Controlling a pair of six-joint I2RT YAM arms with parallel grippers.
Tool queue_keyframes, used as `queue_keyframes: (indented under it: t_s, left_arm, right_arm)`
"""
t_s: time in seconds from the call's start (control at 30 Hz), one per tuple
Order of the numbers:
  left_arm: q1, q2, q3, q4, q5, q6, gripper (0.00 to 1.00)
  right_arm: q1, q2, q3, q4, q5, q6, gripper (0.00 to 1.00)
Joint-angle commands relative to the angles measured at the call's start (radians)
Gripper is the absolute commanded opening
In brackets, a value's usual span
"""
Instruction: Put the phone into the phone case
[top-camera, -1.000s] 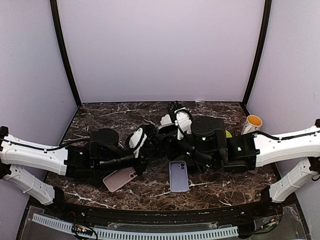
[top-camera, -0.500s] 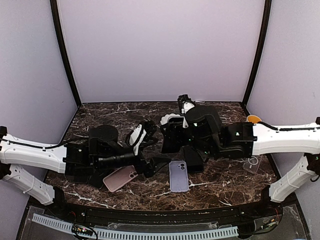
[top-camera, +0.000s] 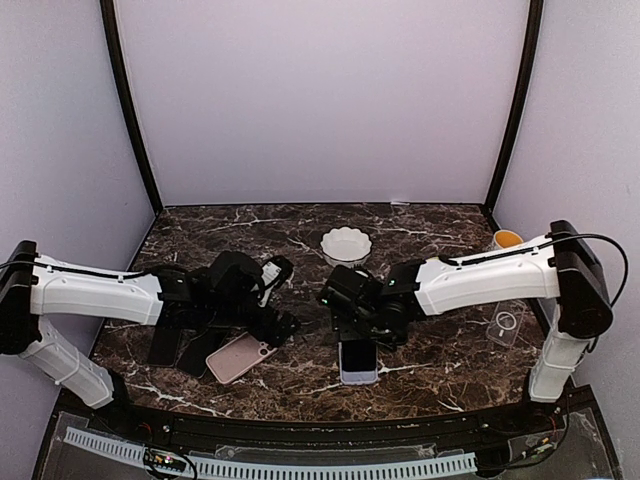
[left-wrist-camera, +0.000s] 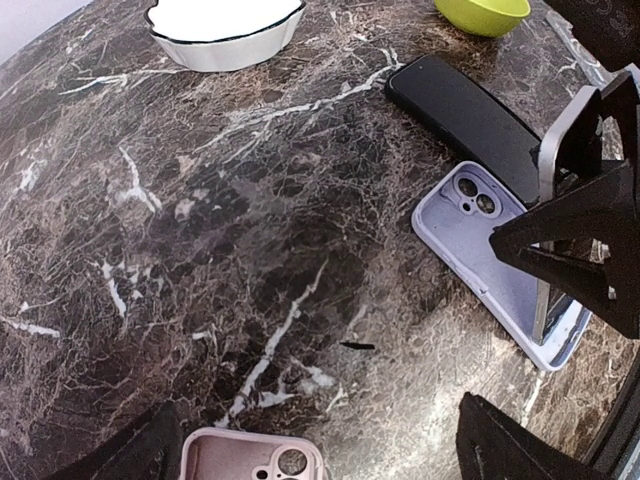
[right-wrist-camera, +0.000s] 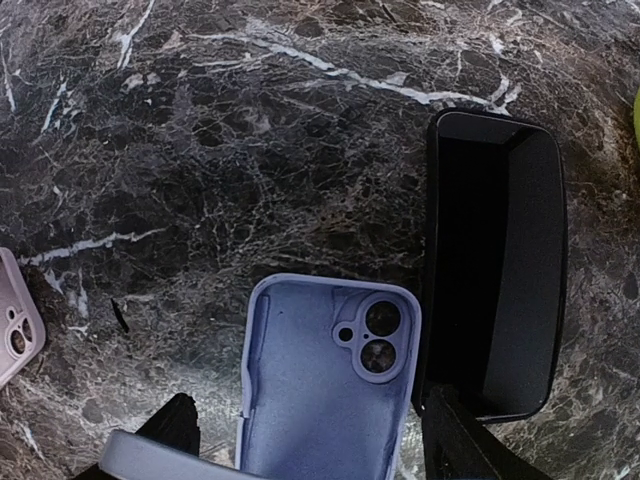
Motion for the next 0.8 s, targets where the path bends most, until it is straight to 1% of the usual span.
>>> queue_keyframes:
  t_s: [0.0, 0.1, 0.23, 0.37, 0.47, 0.53, 0.57, 0.6, 0.67, 0.7, 0.77]
  left_arm:
    - [-0.005, -0.023, 0.032, -0.032, 0.012, -0.025, 0.98]
    - [-0.004, -0.027, 0.024, -0.022, 0.019, -0.024, 0.98]
    - [-0.004, -0.024, 0.032, -0.035, 0.016, -0.017, 0.98]
    - [-0.004, -0.027, 0.034, -0.032, 0.020, -0.015, 0.99]
    - [-0.004, -0.027, 0.034, -0.032, 0.024, -0.013, 0.99]
    - [-0.004, -0.026, 0.035, -0.033, 0.021, -0.012, 0.99]
    - [-0.004, -0.026, 0.035, -0.033, 0.021, -0.011, 0.99]
    - [-0.004, -0.026, 0.035, -0.033, 0.022, -0.011, 0.99]
    - [-0.004, -0.024, 0.035, -0.033, 0.026, -0.011, 0.99]
    - [-0.004, -0.021, 0.035, -0.032, 0.028, -0.011, 0.99]
    - [-0.004, -0.016, 0.036, -0.032, 0.032, -0.009, 0.99]
  right_arm:
    - [-0.016, 0.033, 0.026, -0.017, -0.062, 0.051, 0.21]
    - [-0.046, 0.049, 0.014, 0.030, -0.120, 0.043, 0.21]
    - [-0.057, 0.064, 0.036, 0.003, -0.182, 0.019, 0.20]
    - [-0.075, 0.074, 0.044, -0.007, -0.289, -0.045, 0.23]
    - [-0.080, 0.089, 0.045, -0.014, -0.302, -0.050, 0.25]
    - [-0.091, 0.106, 0.041, -0.002, -0.334, -0.056, 0.29]
    - [-0.094, 0.115, 0.045, -0.007, -0.340, -0.060, 0.32]
    - [-0.095, 0.125, 0.053, -0.016, -0.338, -0.061, 0.39]
    - [-0.097, 0.139, 0.069, -0.029, -0.325, -0.067, 0.62]
    - [-0.099, 0.148, 0.082, -0.035, -0.318, -0.072, 0.70]
    - [-0.101, 0.164, 0.110, -0.055, -0.305, -0.089, 0.80]
